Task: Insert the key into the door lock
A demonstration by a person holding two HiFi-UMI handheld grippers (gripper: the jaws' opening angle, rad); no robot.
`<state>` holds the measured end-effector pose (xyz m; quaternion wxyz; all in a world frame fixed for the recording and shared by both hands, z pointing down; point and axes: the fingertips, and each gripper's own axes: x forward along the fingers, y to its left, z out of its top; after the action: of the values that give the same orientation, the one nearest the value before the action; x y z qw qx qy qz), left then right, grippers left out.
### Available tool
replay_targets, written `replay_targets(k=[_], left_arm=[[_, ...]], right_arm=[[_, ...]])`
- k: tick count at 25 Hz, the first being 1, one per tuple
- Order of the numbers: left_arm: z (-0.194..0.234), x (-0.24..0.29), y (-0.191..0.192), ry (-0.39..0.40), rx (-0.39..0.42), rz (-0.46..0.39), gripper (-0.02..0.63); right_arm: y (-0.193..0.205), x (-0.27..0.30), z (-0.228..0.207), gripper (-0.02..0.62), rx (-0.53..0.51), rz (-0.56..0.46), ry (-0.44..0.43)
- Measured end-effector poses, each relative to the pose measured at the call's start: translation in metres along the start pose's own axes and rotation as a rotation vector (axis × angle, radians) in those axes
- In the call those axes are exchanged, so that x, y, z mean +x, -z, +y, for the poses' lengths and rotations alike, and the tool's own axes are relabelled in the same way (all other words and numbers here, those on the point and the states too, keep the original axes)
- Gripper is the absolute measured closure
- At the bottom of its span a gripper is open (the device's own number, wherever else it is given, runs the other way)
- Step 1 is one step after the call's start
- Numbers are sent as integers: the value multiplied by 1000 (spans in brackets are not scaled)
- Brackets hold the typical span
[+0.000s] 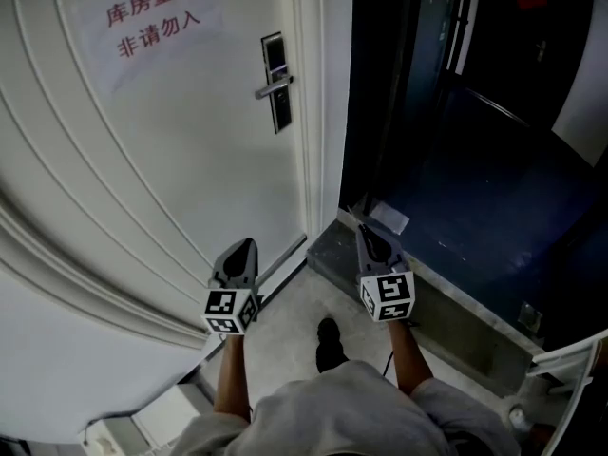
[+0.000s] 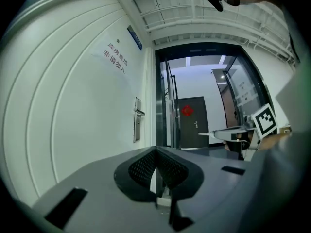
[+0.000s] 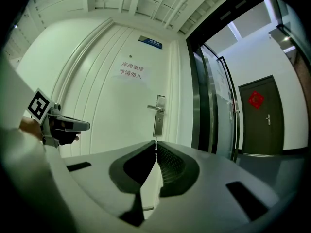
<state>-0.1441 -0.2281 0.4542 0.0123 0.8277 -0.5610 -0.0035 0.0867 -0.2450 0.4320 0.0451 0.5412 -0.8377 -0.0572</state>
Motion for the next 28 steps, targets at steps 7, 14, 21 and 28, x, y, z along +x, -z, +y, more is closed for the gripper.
replay_targets(k=[7,14,21,28], left_arm=[[26,118,-39,-3,23,-57,589],[52,210,-51,-17,33,-73,588],[76,257,-47,-70,51,-64,589],[86,262,-32,-90,34,-30,589]], right_arm=[[-25,106,-61,566,-16,-46,-28],[-35,198,-100,566,-23,-84,-71],[-24,260,-114,566,-14,-68,-125],[-7,279,-106,566,-13,-30,-163]])
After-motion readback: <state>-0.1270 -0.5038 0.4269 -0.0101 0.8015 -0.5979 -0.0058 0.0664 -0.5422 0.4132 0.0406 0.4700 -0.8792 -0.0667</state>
